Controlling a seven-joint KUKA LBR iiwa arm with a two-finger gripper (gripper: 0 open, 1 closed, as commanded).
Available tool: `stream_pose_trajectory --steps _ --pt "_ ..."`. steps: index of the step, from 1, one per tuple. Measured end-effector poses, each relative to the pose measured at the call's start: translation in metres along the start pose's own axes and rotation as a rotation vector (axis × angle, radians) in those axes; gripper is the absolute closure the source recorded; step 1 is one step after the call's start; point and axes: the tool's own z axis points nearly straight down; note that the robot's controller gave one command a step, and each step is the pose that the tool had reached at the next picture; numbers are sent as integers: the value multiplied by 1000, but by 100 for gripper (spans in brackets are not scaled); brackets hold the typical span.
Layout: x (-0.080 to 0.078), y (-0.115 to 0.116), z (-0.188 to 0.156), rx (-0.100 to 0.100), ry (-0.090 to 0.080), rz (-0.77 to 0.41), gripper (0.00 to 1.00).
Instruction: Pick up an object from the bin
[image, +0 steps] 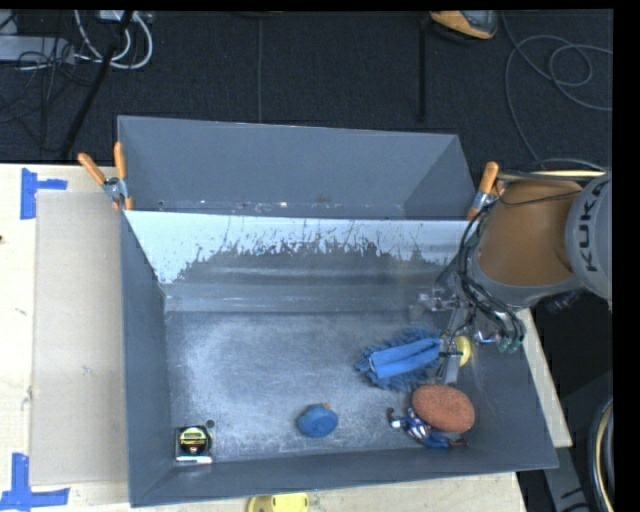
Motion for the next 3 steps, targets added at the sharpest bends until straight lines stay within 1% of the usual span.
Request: stream_pose_trajectory --steps 1,2,3 --pt "15 4 29 2 -4 114 100" --pt "15 4 29 2 -4 114 100" --pt "4 5 -11 0 3 128 100"
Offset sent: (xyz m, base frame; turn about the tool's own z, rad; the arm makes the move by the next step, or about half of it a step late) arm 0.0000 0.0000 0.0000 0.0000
